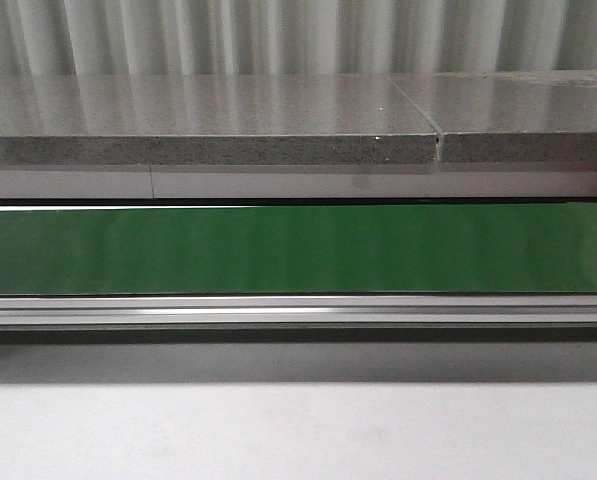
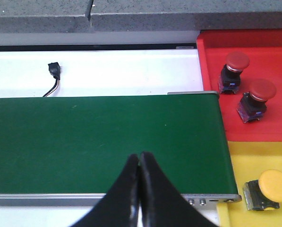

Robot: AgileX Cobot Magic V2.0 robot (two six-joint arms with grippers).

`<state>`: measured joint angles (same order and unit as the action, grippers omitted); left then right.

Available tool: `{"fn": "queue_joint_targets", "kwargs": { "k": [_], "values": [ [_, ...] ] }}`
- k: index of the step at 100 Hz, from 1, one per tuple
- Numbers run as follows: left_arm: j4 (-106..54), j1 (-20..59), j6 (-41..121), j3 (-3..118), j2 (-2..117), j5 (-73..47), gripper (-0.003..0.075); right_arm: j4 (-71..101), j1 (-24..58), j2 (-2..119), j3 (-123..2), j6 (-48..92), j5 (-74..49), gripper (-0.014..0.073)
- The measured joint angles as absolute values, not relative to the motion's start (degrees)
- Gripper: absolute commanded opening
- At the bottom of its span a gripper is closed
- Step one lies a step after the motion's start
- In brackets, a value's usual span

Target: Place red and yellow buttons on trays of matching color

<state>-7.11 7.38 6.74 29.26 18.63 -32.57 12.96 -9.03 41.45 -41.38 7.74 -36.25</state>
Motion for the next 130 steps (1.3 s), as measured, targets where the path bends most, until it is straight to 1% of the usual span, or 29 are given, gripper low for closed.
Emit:
{"fn": "queue_joint_targets", "kwargs": {
  "k": [44, 52, 57, 62, 66, 67, 69, 70, 71, 74, 76, 79, 81, 86, 90, 98, 104, 116, 130],
  "values": [
    [-7.11, 7.38, 6.74, 29.26, 18.63, -32.57, -0.0019, 12.96, -9.03, 41.45, -41.38, 7.74, -36.25, -0.0067],
    [-7.11, 7.38, 6.74, 29.26, 18.63, -32.57, 0.0004, 12.96, -9.03, 41.45, -41.38, 7.74, -36.25, -0.0067],
    [-7.11, 7.38, 6.74, 29.26, 18.63, -32.57, 0.0060, 12.96, -9.03, 41.45, -41.38, 7.79, -36.25, -0.0067],
    [-7.11, 7.38, 6.74, 29.26, 18.63, -32.57, 0.0149, 12.96, -9.03, 41.45, -41.38, 7.79, -36.25, -0.0067],
    [-7.11, 7.38, 6.74, 29.26, 18.63, -32.57, 0.0249, 12.96, -9.03, 41.45, -41.38, 7.79, -36.25, -0.0067],
    [-7.11, 7.38, 6.74, 29.26, 18.63, -32.57, 0.0286, 12.96, -9.03, 41.45, -41.38, 7.79, -36.25, -0.0067],
    [-7.22, 7.38, 6.74, 29.26, 18.63, -32.57, 0.0324, 12.96, -9.03, 41.45, -41.38, 7.79, -36.25, -0.0067],
    [-7.15, 7.38, 6.74, 29.26, 18.63, -32.57, 0.0363, 12.96, -9.03, 41.45, -41.38, 7.79, -36.25, -0.0067],
    [-7.15, 7.38, 6.74, 29.26, 18.63, -32.57, 0.0382, 12.96, -9.03, 41.45, -41.38, 7.79, -36.25, -0.0067],
    [-7.24, 7.38, 6.74, 29.26, 18.63, -32.57, 0.0479, 12.96, -9.03, 41.45, -41.38, 7.79, -36.25, -0.0067],
    [-7.24, 7.38, 6.74, 29.26, 18.63, -32.57, 0.0515, 12.96, -9.03, 41.45, -41.38, 7.79, -36.25, -0.0067],
    [-7.28, 7.38, 6.74, 29.26, 18.63, -32.57, 0.0594, 12.96, -9.03, 41.45, -41.38, 7.79, -36.25, -0.0067],
    [-7.28, 7.38, 6.74, 29.26, 18.63, -32.57, 0.0631, 12.96, -9.03, 41.45, -41.38, 7.79, -36.25, -0.0067],
    [-7.50, 7.38, 6.74, 29.26, 18.63, -32.57, 0.0686, 12.96, -9.03, 41.45, -41.38, 7.79, -36.25, -0.0067],
    [-7.61, 7.38, 6.74, 29.26, 18.63, -32.57, 0.0689, 12.96, -9.03, 41.45, -41.38, 7.79, -36.25, -0.0067],
    [-7.82, 7.38, 6.54, 29.26, 18.63, -32.57, 0.0659, 12.96, -9.03, 41.45, -41.38, 7.79, -36.25, -0.0067],
    [-7.66, 7.38, 4.91, 29.26, 18.63, -32.57, 0.0655, 12.96, -9.03, 41.45, -41.38, 7.79, -36.35, -0.0067],
    [-3.07, 6.73, -5.75, 29.86, 20.76, -34.37, 0.0655, 12.96, -9.03, 41.45, -41.38, 7.79, -36.35, -0.0067],
    [4.30, 4.58, -16.96, 32.34, 28.15, -36.72, 0.0655, 12.96, -9.03, 41.45, -41.38, 7.79, -36.35, -0.0067]
  ]
}}
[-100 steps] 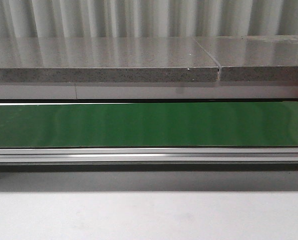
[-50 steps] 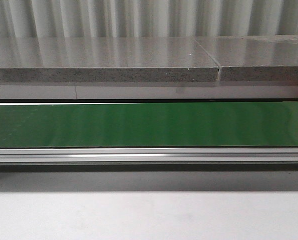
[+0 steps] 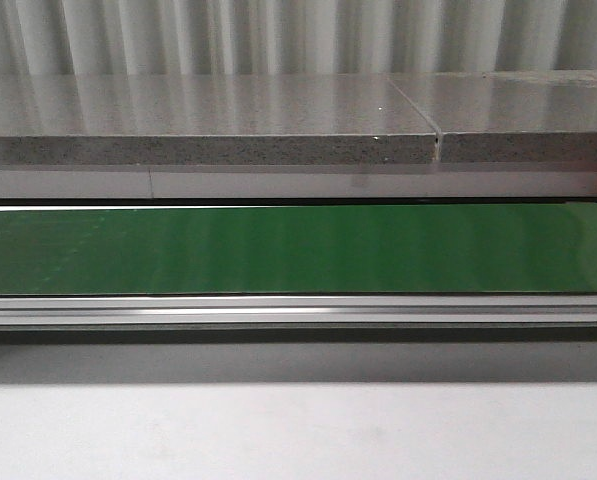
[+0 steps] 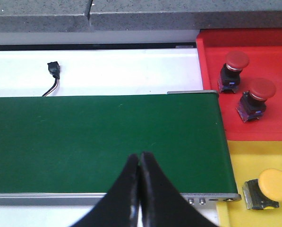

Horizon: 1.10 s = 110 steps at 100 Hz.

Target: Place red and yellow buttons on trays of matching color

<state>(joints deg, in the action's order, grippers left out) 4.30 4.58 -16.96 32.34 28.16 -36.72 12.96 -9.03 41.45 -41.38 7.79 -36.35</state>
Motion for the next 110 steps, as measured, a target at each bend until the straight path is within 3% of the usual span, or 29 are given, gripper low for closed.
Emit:
{"fn": "queue_joint_targets", "kwargs": {
  "k": [72, 110],
  "values": [
    [5.05, -13.52, -21.80, 48.26, 71.16, -32.94, 0.0652, 12.96, -9.03, 41.45, -41.38, 7.88, -36.35, -0.0067],
    [4.05, -15.85, -21.80, 56.62, 86.86, -30.48, 0.0652, 12.96, -9.03, 41.45, -41.38, 7.88, -36.35, -0.0067]
  ]
}}
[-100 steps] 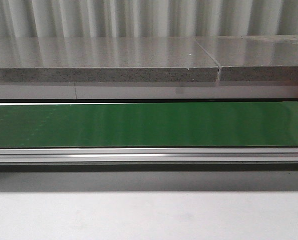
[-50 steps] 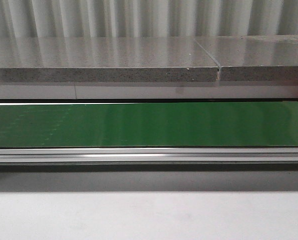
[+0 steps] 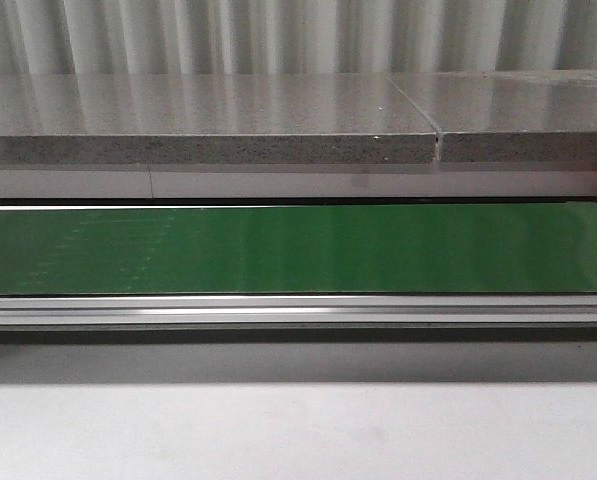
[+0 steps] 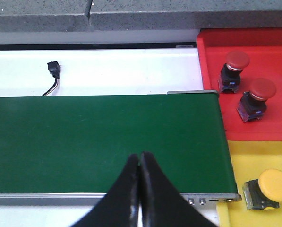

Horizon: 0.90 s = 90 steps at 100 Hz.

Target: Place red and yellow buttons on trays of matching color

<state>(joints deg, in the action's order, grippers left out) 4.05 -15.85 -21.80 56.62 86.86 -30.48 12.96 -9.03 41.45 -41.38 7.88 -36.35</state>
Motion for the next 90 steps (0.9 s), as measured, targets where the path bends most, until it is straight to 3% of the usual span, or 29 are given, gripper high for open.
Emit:
{"fn": "queue_joint_targets", "kwargs": {
  "k": [76, 90],
  "values": [
    [3.90, -15.85, -21.80, 68.13, 105.48, -29.87, 0.0650, 12.96, -9.03, 41.45, -41.38, 7.88, -36.43, -0.0067],
    [3.90, -15.85, -21.80, 68.13, 106.03, -29.83, 0.0557, 12.96, -9.03, 41.45, -41.38, 7.88, -36.43, -0.0067]
  ]
}}
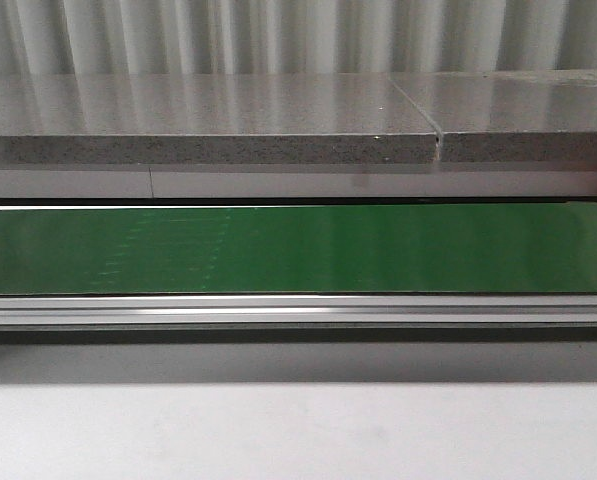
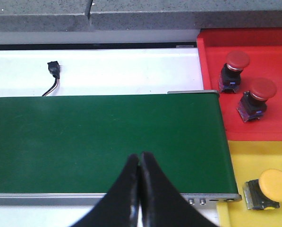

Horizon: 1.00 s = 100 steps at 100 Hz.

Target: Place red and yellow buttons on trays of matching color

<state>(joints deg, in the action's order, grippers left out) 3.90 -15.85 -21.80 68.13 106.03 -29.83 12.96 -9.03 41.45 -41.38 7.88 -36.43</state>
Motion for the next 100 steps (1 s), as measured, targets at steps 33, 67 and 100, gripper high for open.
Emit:
{"fn": "queue_joint_targets", "kwargs": {
  "k": [33, 67, 100],
  "values": [
    [3.81, -15.85, -21.80, 68.13, 105.82, -29.86, 0.0004, 12.96, -9.03, 41.45, -41.38, 7.88, -36.43, -0.0067],
    [3.81, -14.23, -19.52, 68.13, 95.00, -32.75, -0.0020, 12.96, -9.03, 41.45, -41.38, 7.88, -36.43, -0.0067],
    [3.81, -6.94, -15.68, 65.05, 80.83, -36.67, -0.0020, 12.96, -9.03, 41.45, -41.38, 7.88, -36.43, -0.0067]
  ]
}}
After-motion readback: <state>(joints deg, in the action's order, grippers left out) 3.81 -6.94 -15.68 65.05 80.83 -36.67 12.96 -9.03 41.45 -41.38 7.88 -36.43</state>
